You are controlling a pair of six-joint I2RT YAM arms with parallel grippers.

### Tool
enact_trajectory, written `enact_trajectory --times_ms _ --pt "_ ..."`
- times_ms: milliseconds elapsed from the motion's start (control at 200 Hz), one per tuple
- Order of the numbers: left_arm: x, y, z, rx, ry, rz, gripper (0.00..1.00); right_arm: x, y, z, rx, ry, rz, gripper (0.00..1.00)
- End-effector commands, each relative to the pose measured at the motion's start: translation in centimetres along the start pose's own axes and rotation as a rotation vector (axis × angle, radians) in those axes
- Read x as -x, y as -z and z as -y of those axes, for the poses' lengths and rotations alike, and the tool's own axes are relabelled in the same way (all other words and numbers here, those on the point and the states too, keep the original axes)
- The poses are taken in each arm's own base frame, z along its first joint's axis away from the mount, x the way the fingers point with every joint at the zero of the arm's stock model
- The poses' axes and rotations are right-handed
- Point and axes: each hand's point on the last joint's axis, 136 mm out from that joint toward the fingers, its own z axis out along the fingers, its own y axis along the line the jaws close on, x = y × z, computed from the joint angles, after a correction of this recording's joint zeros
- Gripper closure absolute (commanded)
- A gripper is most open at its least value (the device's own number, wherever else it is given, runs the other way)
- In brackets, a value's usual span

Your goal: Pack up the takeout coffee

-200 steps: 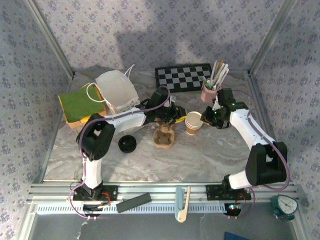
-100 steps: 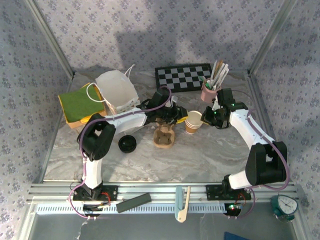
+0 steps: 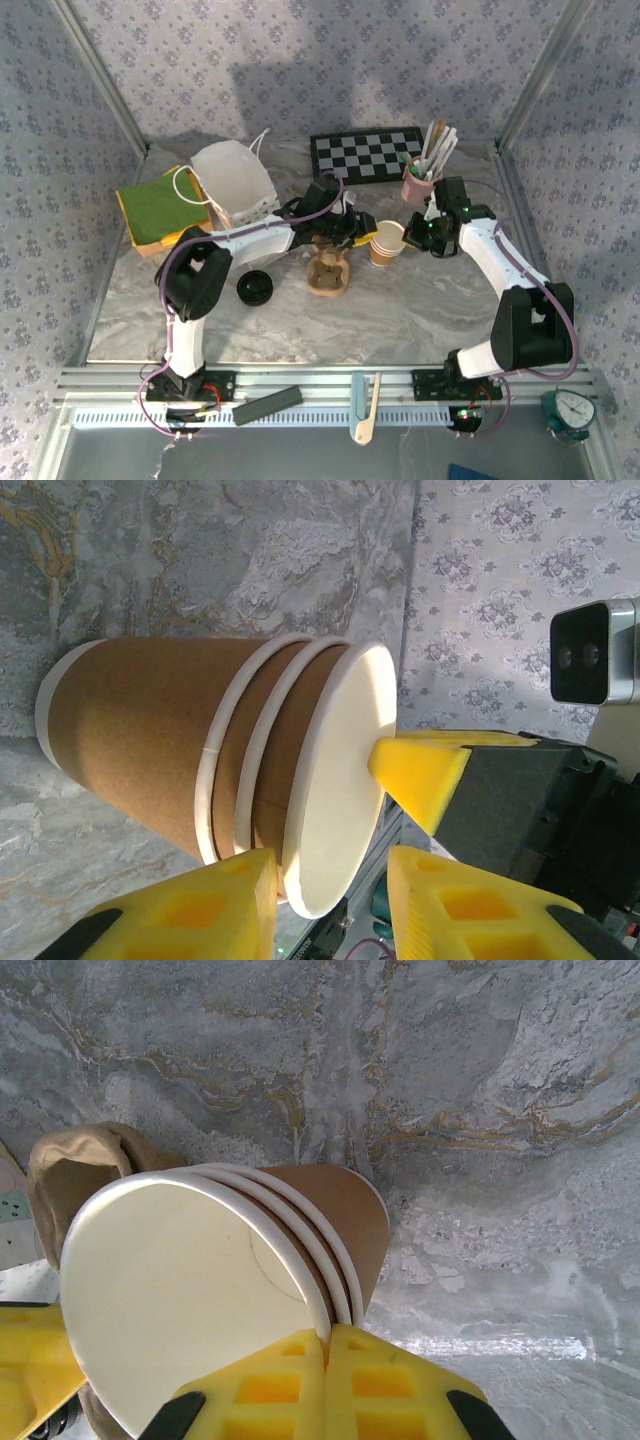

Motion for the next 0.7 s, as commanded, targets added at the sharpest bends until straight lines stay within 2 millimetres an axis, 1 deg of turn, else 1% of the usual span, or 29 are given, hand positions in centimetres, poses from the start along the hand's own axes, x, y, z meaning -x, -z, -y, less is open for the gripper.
enact_trajectory --times_ms 0,40,170,295,360,440,500,695 --pt "-0.3 -0.9 1.3 -0.040 -0.023 -0.028 0.63 -0.7 -0.3 -0.2 0.009 -0.007 -0.033 1.00" --pt "-0.4 -1.1 1.2 -0.036 -0.021 -0.032 0.60 -0.7 -0.3 -0.3 0.012 -0.006 -0.032 1.00" --pt "-0.8 -1.7 0.7 -0.026 -0.015 -0.045 0.59 -0.8 -0.3 -0.6 0.015 0.003 -0.034 1.00" --pt "-0.7 -1.6 0.6 -0.019 -0.015 -0.037 0.57 -1.0 -0.3 -0.8 0.015 0.008 -0.039 1.00" --pt "-0.7 -1.6 0.7 -0.015 -0.017 -0.036 0.51 -1.1 -0.3 -0.9 0.016 0.011 -0.041 1.00" --pt "-0.7 -1.7 0.8 -0.011 -0.022 -0.038 0.49 -1.1 -0.4 -0.9 0.016 0.010 -0.044 1.00" --pt "-0.9 -1.8 0.7 -0.008 -0.022 -0.044 0.44 -1.1 -0.3 -1.1 0.021 0.013 -0.043 1.00" --pt "-1.4 -2.2 1.0 -0.007 -0.026 -0.061 0.42 -0.9 0.1 -1.7 0.033 0.019 -0.036 1.00"
